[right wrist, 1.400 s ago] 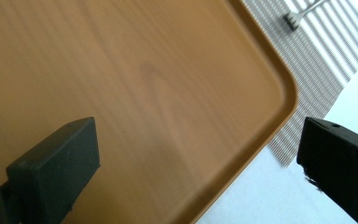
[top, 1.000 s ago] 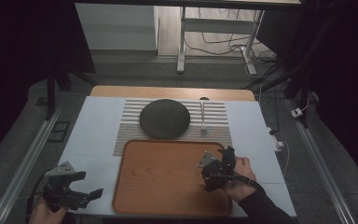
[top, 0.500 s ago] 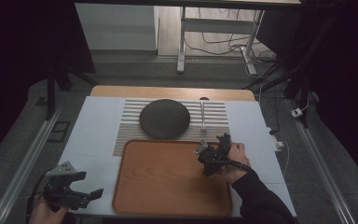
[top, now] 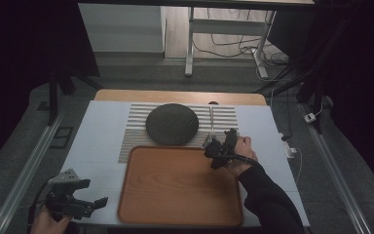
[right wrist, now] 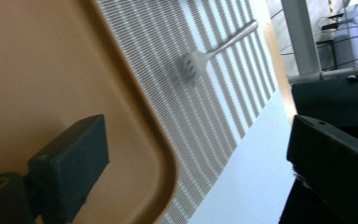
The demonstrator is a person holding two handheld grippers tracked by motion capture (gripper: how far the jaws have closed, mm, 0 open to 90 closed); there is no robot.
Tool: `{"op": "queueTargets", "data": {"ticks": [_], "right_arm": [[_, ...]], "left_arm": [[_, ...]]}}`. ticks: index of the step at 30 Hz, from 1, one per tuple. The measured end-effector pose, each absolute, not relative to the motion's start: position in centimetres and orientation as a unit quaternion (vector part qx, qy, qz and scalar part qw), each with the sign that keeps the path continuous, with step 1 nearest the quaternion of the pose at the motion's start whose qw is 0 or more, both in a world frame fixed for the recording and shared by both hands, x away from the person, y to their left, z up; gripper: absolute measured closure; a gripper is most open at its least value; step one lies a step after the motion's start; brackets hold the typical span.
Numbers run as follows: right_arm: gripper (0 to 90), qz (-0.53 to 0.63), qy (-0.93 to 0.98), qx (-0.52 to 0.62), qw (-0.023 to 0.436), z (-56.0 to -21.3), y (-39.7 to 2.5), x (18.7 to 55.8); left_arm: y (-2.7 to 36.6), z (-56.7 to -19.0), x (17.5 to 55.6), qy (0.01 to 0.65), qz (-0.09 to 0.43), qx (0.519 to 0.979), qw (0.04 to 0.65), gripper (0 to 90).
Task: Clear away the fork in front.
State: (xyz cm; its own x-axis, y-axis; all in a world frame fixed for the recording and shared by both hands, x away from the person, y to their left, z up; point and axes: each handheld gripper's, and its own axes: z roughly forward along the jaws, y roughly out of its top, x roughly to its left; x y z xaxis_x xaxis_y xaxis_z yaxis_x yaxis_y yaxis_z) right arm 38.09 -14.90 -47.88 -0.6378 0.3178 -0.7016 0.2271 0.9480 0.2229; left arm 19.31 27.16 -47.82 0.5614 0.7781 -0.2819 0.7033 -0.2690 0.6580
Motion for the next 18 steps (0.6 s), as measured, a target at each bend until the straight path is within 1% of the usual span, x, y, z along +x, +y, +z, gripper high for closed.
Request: {"op": "queueTargets", "data": {"ticks": [1,4,5,6,7,15,16,17,18], "right_arm": [[9.8,0.055,0.901,0.148,0.405,-47.9,-14.8,38.6],[12.2,0.054,0.901,0.144,0.407,-48.0,-14.6,39.1],[15.3,0.052,0.9,0.141,0.409,-48.2,-14.5,39.6],[16.3,0.044,0.894,0.141,0.423,-48.3,-14.4,39.8],[17.7,0.04,0.893,0.139,0.425,-48.4,-14.3,40.0],[32.8,0.019,0.897,0.105,0.43,-49.9,-13.3,41.7],[34.7,0.022,0.901,0.102,0.421,-50.1,-13.2,41.9],[36.7,0.015,0.896,0.098,0.432,-50.4,-13.1,42.0],[38.6,0.015,0.897,0.095,0.432,-50.7,-13.0,42.2]], "left_arm": [[27.2,-47.8,19.3,0.466,0.048,0.795,0.385,0.6],[27.2,-47.8,19.3,0.466,0.048,0.795,0.386,0.6],[27.2,-47.8,19.3,0.466,0.047,0.795,0.386,0.6],[27.2,-47.8,19.3,0.465,0.047,0.795,0.386,0.6],[27.2,-47.8,19.3,0.465,0.047,0.795,0.386,0.6],[27.2,-47.8,19.3,0.465,0.046,0.795,0.386,0.6],[27.2,-47.8,19.3,0.465,0.046,0.795,0.386,0.6],[27.2,-47.8,19.3,0.465,0.046,0.795,0.386,0.6],[27.2,-47.8,19.3,0.465,0.046,0.796,0.386,0.6]]}}
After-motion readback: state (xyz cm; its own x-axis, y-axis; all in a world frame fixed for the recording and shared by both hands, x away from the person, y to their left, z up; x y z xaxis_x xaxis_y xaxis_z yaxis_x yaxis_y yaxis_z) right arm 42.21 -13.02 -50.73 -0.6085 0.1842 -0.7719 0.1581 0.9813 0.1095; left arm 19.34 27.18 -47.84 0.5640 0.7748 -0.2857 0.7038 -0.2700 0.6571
